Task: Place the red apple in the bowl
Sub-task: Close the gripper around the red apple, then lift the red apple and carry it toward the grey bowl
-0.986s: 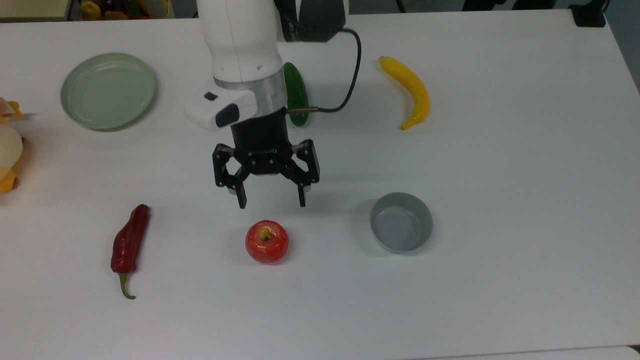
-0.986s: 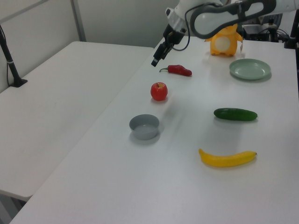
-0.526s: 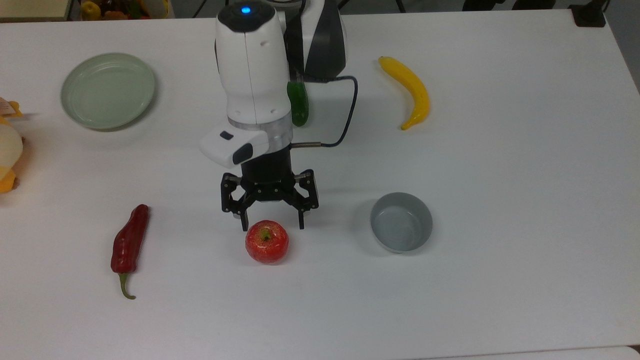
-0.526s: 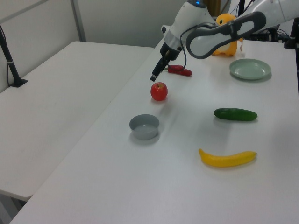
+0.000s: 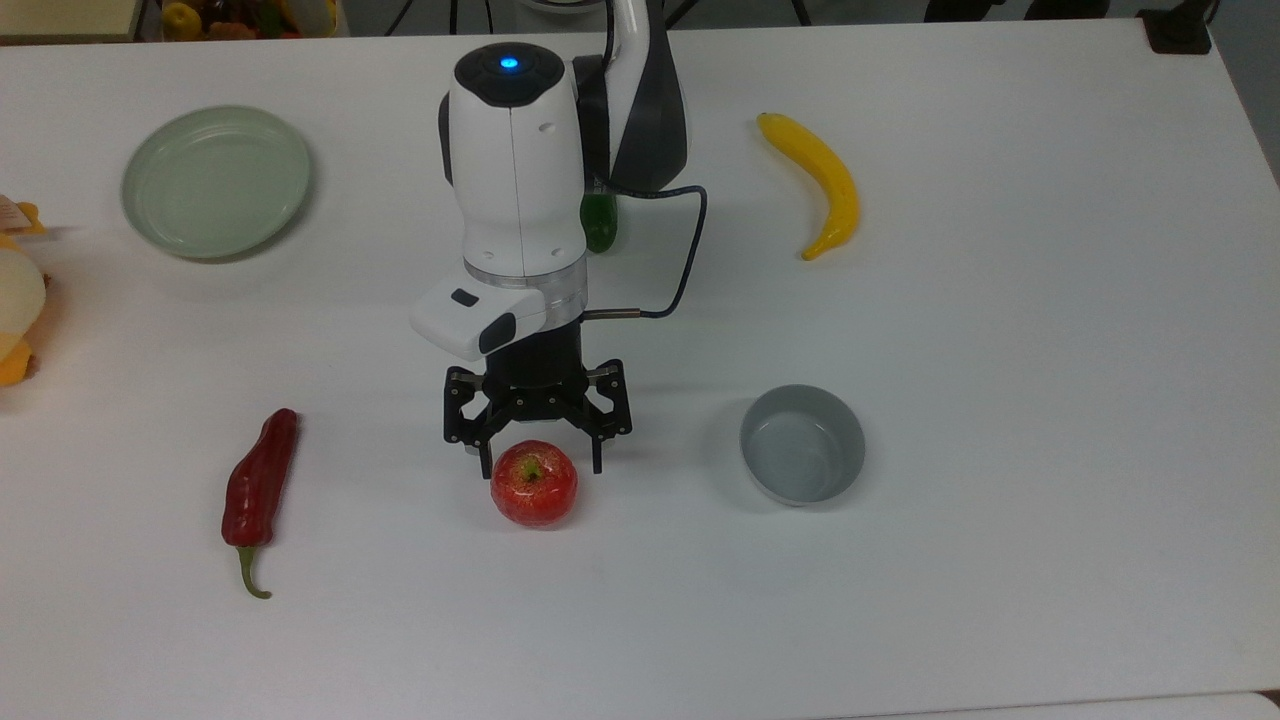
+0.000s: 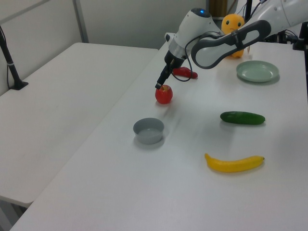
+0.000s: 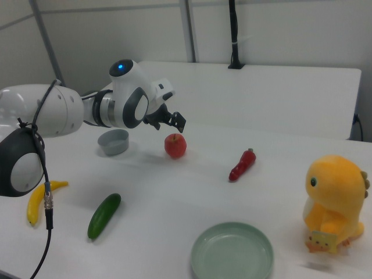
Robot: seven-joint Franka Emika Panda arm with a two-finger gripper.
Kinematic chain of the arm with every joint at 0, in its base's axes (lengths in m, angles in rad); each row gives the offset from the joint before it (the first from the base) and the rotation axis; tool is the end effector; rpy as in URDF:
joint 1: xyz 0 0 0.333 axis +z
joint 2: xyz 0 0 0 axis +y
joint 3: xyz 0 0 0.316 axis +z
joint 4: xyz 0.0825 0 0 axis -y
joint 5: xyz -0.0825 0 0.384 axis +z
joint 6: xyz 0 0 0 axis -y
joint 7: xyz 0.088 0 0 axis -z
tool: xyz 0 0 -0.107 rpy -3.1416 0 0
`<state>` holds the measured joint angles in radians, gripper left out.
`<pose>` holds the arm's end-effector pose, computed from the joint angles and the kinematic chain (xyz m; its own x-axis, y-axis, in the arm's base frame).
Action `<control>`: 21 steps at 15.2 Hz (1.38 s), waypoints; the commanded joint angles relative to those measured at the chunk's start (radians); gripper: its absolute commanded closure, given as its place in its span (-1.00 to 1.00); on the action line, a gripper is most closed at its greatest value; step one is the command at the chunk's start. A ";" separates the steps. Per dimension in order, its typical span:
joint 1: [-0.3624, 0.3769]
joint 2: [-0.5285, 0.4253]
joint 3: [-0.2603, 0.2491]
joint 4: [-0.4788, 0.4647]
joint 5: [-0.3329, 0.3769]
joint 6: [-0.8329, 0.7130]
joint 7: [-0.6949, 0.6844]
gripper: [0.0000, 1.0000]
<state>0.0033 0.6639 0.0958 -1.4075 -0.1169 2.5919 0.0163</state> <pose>0.7632 0.0602 0.3717 0.8575 0.1218 0.4998 0.1202 -0.9921 0.0356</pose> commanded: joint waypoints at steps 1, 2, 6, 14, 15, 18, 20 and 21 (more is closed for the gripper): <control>0.006 0.008 -0.010 -0.030 -0.047 0.065 0.031 -1.00; 0.004 0.008 -0.013 -0.031 -0.059 0.065 0.033 -1.00; 0.001 0.026 -0.016 -0.045 -0.079 0.091 0.033 -1.00; -0.006 0.069 -0.016 -0.051 -0.297 0.094 0.224 -0.15; -0.006 0.069 -0.016 -0.051 -0.318 0.094 0.234 0.15; -0.006 0.069 -0.016 -0.051 -0.325 0.094 0.235 0.76; -0.006 0.068 -0.016 -0.051 -0.325 0.094 0.235 0.78; -0.009 0.059 -0.016 -0.050 -0.323 0.091 0.235 0.78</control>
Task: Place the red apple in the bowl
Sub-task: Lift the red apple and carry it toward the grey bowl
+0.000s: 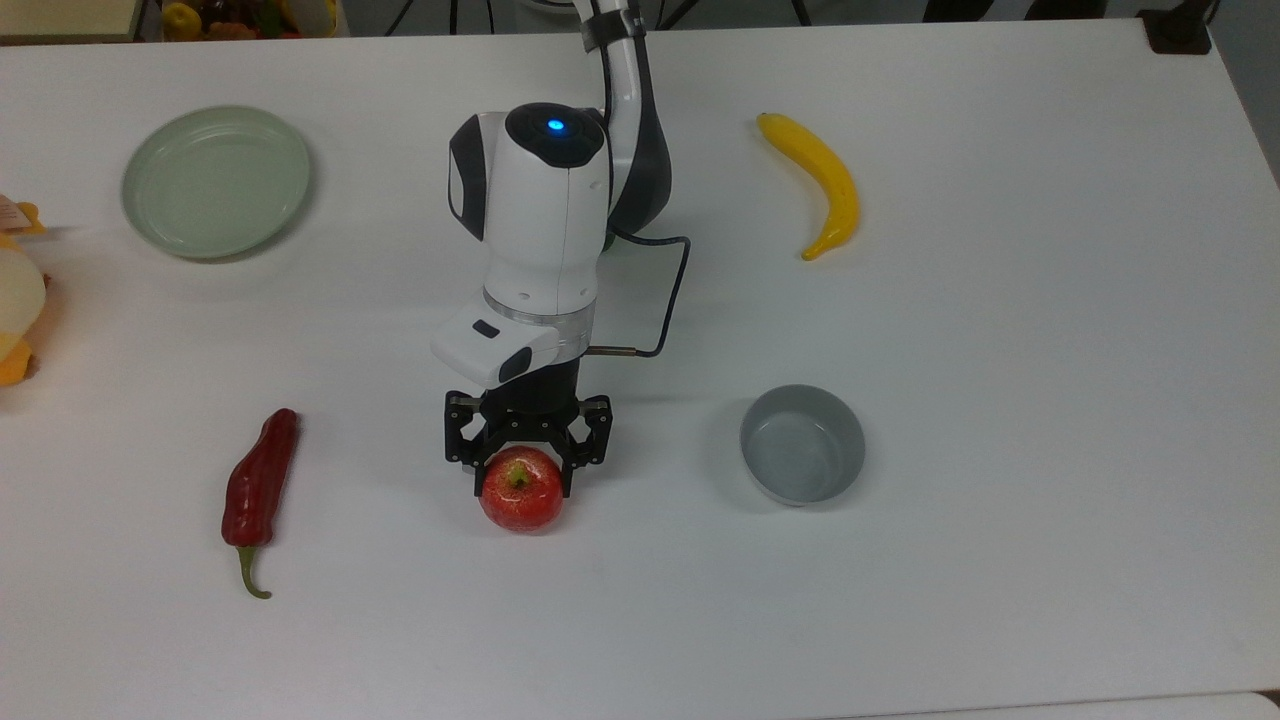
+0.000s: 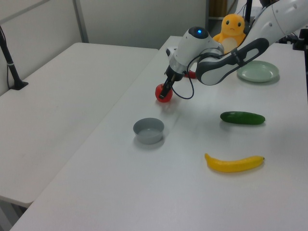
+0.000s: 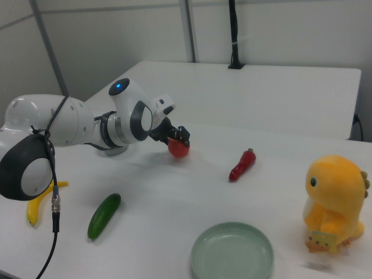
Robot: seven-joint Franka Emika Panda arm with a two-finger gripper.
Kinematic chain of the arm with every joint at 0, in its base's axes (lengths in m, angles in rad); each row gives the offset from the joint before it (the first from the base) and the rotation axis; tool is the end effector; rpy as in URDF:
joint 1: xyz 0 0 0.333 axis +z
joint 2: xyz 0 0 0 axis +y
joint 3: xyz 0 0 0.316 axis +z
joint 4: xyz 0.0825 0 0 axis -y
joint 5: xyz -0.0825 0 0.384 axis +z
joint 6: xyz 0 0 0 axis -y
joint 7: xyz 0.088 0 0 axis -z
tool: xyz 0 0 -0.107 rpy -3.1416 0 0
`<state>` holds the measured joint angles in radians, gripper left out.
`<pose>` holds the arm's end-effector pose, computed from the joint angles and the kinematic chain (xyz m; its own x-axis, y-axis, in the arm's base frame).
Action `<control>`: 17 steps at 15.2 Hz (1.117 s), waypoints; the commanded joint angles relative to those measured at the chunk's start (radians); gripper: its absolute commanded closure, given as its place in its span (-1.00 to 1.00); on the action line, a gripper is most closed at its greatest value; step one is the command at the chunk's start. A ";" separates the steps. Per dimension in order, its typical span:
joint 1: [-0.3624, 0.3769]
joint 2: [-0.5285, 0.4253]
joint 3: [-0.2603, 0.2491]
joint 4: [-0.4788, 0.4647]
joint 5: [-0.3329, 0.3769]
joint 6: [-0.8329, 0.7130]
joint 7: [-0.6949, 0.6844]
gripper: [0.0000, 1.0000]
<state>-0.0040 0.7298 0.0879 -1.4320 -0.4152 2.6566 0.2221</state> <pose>0.7618 0.0593 0.3159 0.8573 0.1714 0.4855 0.0946 -0.9793 0.1787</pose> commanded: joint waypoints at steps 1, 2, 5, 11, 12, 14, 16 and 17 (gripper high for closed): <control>-0.007 -0.024 -0.008 -0.027 -0.020 0.025 0.029 0.78; -0.010 -0.042 -0.007 -0.027 -0.016 0.019 0.029 0.78; -0.010 -0.110 -0.007 -0.039 -0.011 -0.024 0.031 0.74; 0.015 -0.260 0.006 -0.048 0.056 -0.174 0.033 0.70; 0.019 -0.292 0.006 -0.057 0.068 -0.208 0.033 0.70; 0.039 -0.352 0.015 -0.079 0.102 -0.265 0.031 0.70; 0.067 -0.395 0.015 -0.096 0.111 -0.318 0.033 0.70; 0.078 -0.415 0.016 -0.102 0.115 -0.354 0.033 0.71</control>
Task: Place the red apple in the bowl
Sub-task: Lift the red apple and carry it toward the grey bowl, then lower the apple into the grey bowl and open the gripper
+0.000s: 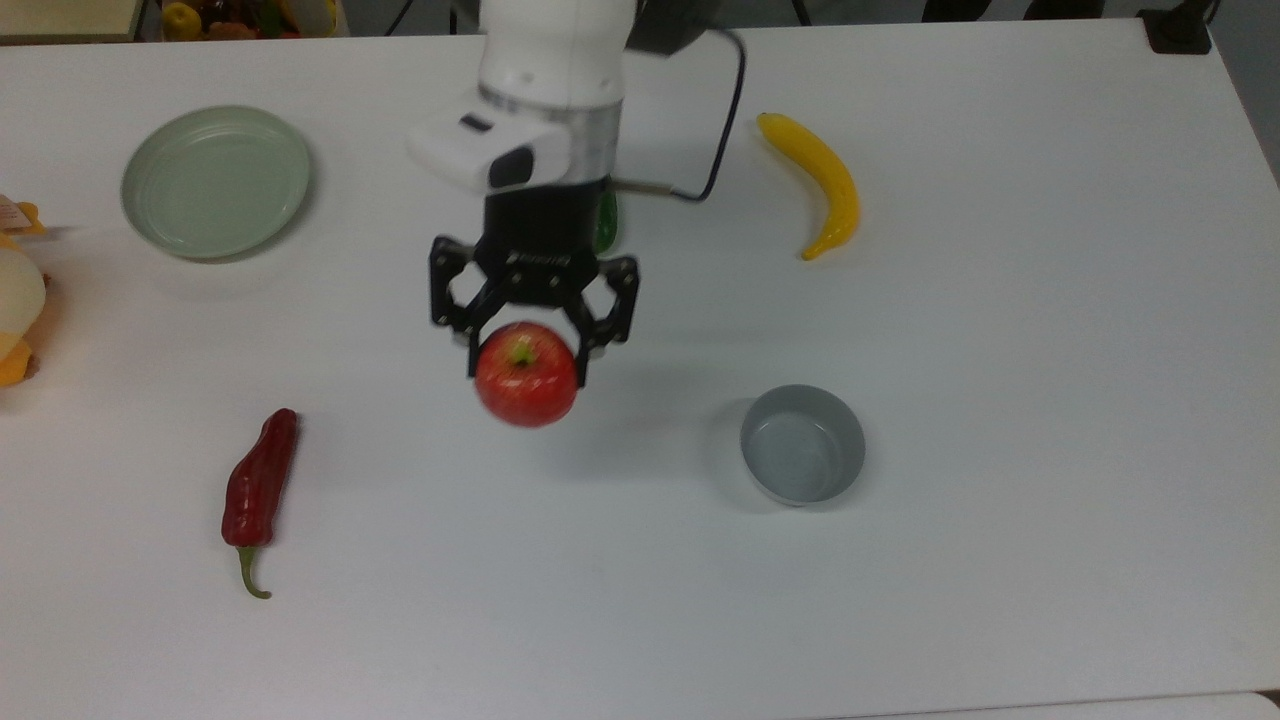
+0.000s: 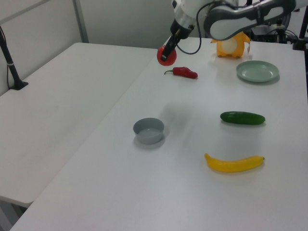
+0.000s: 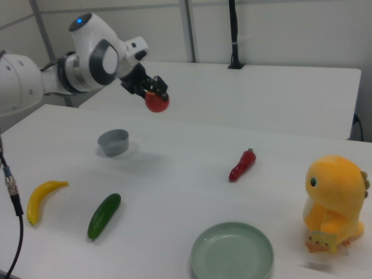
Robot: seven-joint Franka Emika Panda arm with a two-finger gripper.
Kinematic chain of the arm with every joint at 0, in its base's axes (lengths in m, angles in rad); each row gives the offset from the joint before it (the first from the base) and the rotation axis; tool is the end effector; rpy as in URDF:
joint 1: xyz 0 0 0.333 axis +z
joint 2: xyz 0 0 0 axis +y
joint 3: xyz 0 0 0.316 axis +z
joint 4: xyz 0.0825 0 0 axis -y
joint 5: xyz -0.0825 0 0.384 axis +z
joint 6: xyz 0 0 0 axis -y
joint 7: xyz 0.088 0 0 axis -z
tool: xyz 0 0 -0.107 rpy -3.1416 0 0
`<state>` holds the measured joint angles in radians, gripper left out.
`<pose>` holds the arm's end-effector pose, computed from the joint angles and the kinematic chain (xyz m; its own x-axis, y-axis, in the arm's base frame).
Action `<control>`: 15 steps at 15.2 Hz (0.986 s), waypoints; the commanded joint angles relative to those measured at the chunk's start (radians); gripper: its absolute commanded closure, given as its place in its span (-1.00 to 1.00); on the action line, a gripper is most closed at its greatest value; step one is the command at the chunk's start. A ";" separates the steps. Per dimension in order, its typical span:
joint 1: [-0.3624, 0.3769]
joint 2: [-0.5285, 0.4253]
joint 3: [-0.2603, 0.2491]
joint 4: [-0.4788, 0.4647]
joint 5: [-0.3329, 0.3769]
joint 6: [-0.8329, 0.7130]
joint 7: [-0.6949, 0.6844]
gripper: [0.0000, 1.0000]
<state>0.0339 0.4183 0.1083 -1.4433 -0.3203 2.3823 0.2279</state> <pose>0.7197 0.0853 0.5099 0.8484 0.0985 0.5201 0.0252 -0.9889 0.1462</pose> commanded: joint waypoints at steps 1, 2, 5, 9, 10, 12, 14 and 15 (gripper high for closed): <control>0.056 -0.116 -0.004 -0.091 0.024 -0.113 0.028 0.72; 0.069 -0.127 -0.002 -0.091 0.049 -0.141 0.028 0.72; 0.099 -0.125 -0.002 -0.088 0.109 -0.193 0.021 0.74; 0.141 -0.061 0.020 -0.082 0.107 -0.167 0.028 0.74; 0.141 -0.046 0.028 -0.082 0.107 -0.140 0.028 0.74; 0.150 -0.009 0.037 -0.082 0.104 -0.063 0.051 0.74; 0.169 0.032 0.037 -0.082 0.090 0.016 0.080 0.74; 0.184 0.049 0.037 -0.082 0.086 0.050 0.093 0.74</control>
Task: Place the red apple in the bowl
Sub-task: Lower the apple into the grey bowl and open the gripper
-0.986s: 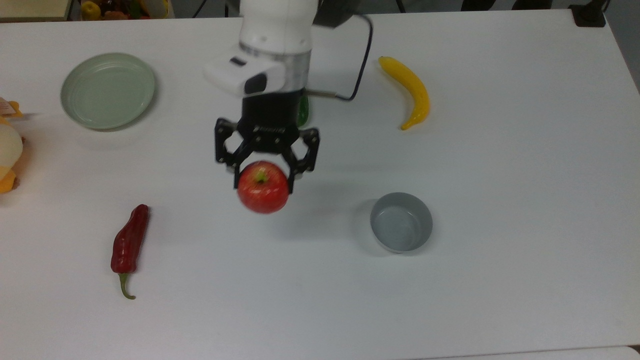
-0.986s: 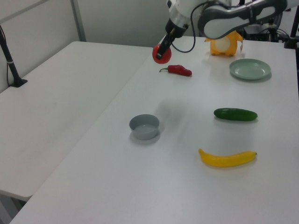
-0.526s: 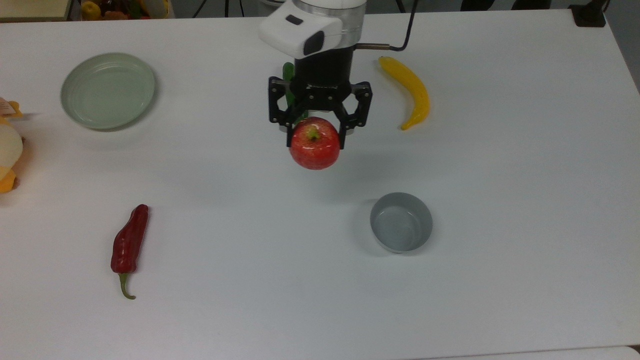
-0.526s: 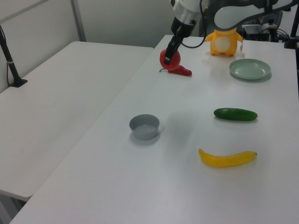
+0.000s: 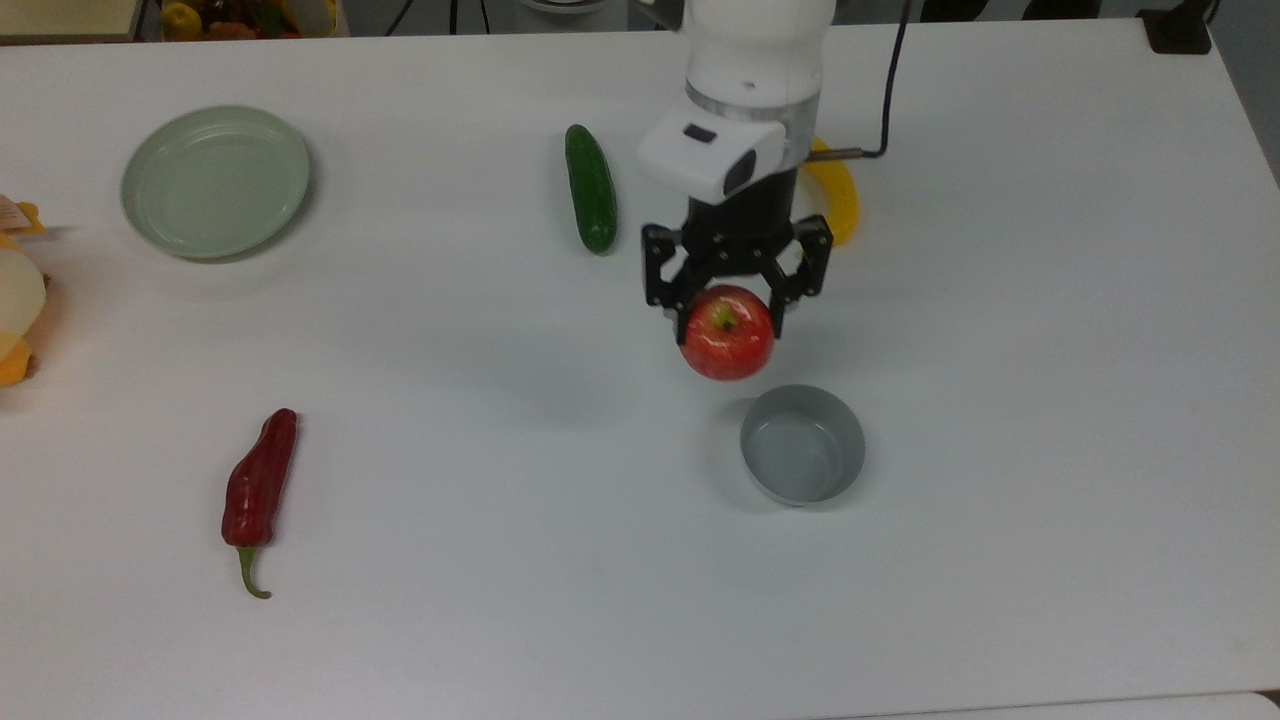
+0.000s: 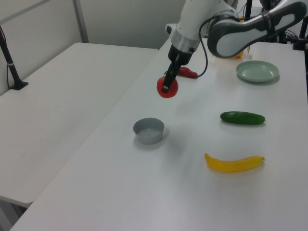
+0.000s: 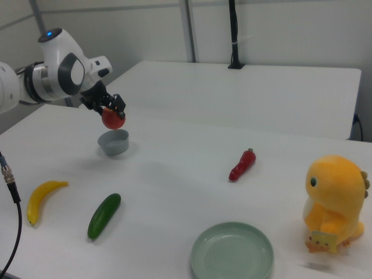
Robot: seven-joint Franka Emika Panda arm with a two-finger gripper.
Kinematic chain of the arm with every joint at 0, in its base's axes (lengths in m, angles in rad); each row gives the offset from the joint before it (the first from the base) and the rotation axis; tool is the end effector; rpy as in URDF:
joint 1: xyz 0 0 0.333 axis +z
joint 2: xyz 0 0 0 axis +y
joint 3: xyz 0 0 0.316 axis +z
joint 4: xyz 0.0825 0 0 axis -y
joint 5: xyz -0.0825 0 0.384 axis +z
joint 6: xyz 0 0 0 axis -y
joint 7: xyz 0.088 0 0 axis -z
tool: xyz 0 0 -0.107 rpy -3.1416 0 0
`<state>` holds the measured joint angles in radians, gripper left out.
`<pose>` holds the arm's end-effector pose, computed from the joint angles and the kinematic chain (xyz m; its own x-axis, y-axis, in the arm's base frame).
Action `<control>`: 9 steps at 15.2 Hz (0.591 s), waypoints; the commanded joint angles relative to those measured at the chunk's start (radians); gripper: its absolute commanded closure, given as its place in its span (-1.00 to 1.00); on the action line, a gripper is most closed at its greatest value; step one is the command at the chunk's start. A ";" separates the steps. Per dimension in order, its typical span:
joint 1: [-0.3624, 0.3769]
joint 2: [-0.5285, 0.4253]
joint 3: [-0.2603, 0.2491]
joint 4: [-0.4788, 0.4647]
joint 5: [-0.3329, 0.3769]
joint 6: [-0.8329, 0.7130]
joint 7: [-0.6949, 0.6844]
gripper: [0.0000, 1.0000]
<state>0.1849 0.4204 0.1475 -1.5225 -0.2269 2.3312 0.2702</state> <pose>0.6811 0.2133 0.4622 0.9025 0.1566 0.4013 0.1511 -0.9875 0.0456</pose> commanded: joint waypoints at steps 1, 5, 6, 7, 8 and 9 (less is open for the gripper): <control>0.042 0.069 -0.002 -0.002 -0.022 0.135 0.061 0.74; 0.056 0.139 -0.002 -0.001 -0.107 0.230 0.133 0.74; 0.067 0.162 -0.002 -0.001 -0.130 0.264 0.145 0.74; 0.073 0.184 -0.002 0.004 -0.149 0.302 0.162 0.74; 0.074 0.199 -0.002 0.004 -0.164 0.330 0.176 0.74; 0.077 0.210 -0.002 0.004 -0.183 0.345 0.182 0.74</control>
<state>0.2444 0.5893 0.1513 -1.5238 -0.3541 2.6043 0.4012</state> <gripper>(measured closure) 0.207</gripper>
